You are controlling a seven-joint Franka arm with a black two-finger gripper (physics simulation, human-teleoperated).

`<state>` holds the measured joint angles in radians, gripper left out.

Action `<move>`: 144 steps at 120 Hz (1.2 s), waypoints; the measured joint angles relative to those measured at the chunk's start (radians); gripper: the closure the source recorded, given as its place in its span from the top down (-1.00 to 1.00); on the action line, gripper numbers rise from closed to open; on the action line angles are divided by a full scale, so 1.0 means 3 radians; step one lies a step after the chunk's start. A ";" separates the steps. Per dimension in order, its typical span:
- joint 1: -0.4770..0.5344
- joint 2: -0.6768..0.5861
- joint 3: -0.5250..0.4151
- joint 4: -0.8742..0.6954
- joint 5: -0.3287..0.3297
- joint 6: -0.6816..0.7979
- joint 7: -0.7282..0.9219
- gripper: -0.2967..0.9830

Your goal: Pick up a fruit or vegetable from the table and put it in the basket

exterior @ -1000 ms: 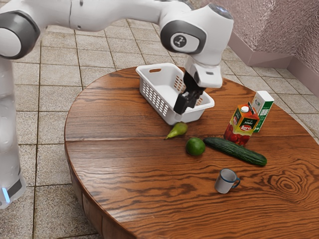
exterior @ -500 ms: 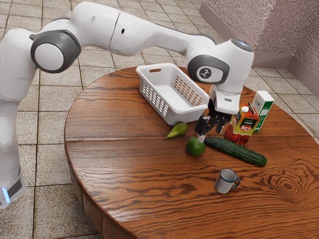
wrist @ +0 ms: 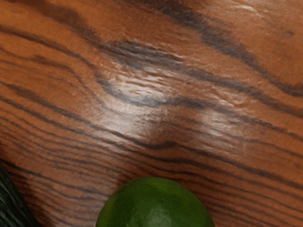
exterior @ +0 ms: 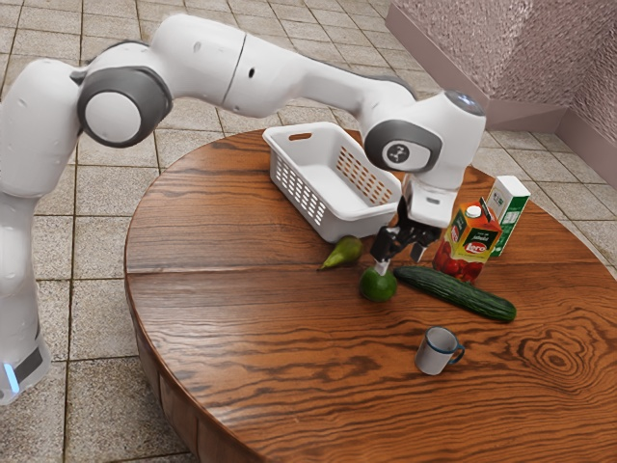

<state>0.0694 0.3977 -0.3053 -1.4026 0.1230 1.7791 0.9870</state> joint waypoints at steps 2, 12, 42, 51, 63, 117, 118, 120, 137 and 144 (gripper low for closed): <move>0.0000 0.0004 0.0000 0.0000 0.0001 0.0001 0.0019 0.54; 0.0002 0.0014 0.0000 0.0000 0.0007 0.0003 0.0115 0.54; 0.0002 0.0049 0.0090 -0.0032 0.0000 -0.0003 0.0365 0.54; 0.0002 0.0101 0.0092 -0.0043 -0.0003 -0.0002 0.0423 0.54; 0.0000 0.0150 0.0092 -0.0075 -0.0005 0.0006 0.0489 0.54; -0.0001 0.0332 0.0096 -0.0112 -0.0004 0.0097 0.0669 0.30; -0.0001 0.0332 0.0096 -0.0112 -0.0003 0.0099 0.0670 0.28; -0.0001 0.0331 0.0097 -0.0112 -0.0002 0.0102 0.0672 0.22; -0.0005 0.0276 0.0087 -0.0095 0.0010 0.0119 0.0684 0.05; -0.0016 0.0156 0.0053 -0.0046 0.0010 0.0107 0.0684 0.03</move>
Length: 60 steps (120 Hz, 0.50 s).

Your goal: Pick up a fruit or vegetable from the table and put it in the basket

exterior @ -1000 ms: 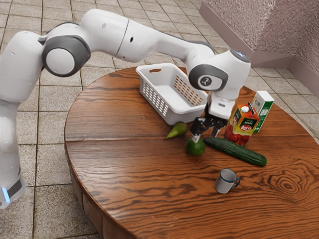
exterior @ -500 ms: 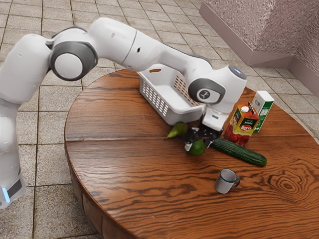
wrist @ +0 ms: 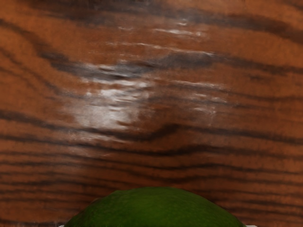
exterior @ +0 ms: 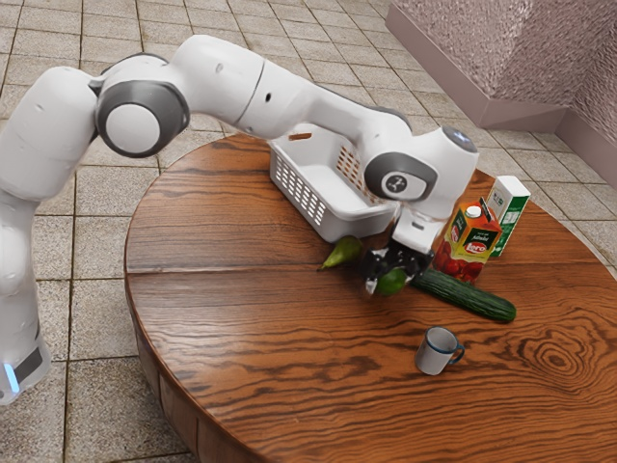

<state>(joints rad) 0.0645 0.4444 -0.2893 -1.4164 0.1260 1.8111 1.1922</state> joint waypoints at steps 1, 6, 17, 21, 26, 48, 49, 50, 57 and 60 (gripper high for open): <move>-0.0002 -0.0017 -0.0006 0.0017 0.0000 -0.0006 0.0000 0.04; -0.0007 -0.0075 -0.0037 0.0132 -0.0002 -0.0051 -0.0002 0.05; -0.0014 -0.0223 -0.0154 0.0506 -0.0001 -0.0236 -0.0010 0.05; -0.0016 -0.0312 -0.0168 0.0562 -0.0002 -0.0302 -0.0018 0.06; -0.0022 -0.0424 -0.0116 0.0586 -0.0001 -0.0396 -0.0030 0.06; 0.0266 -0.0792 0.0381 0.0379 -0.0013 -0.0696 -0.0038 0.05; 0.0299 -0.0797 0.0377 0.0374 -0.0014 -0.0705 -0.0037 0.05; 0.0331 -0.0801 0.0374 0.0371 -0.0014 -0.0715 -0.0036 0.05; 0.0504 -0.0824 0.0356 0.0344 -0.0015 -0.0772 -0.0028 0.05; 0.0551 -0.0830 0.0356 0.0334 -0.0014 -0.0792 -0.0025 0.05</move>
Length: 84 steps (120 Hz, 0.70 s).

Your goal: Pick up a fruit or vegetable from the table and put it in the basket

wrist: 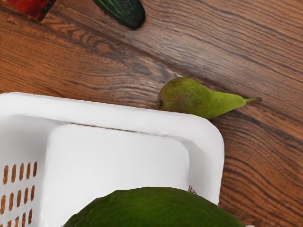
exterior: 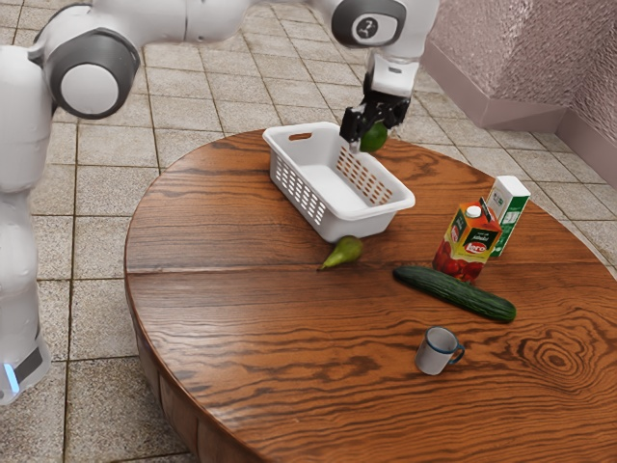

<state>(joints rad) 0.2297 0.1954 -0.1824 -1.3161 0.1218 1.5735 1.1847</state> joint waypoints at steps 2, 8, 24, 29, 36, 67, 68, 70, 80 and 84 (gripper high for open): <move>0.0027 -0.0002 0.0000 -0.0004 0.0001 -0.0012 0.0002 0.05; 0.0088 -0.0002 0.0010 -0.0012 0.0005 -0.0042 0.0010 0.05; 0.0140 0.0126 0.0023 0.0075 0.0008 -0.0073 0.0027 0.05; 0.0143 0.0168 0.0026 0.0112 0.0008 -0.0077 0.0032 0.05; 0.0145 0.0210 0.0031 0.0141 0.0009 -0.0072 0.0039 0.05; 0.0146 0.0240 0.0124 0.0185 -0.0047 -0.0074 0.0064 0.40; 0.0145 0.0239 0.0124 0.0184 -0.0048 -0.0074 0.0065 0.41; 0.0145 0.0238 0.0125 0.0184 -0.0051 -0.0075 0.0066 0.43; 0.0142 0.0233 0.0126 0.0183 -0.0061 -0.0077 0.0070 0.47; 0.0141 0.0232 0.0124 0.0183 -0.0065 -0.0077 0.0071 0.49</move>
<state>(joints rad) 0.2720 0.2649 -0.1452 -1.2613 0.1021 1.5503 1.2059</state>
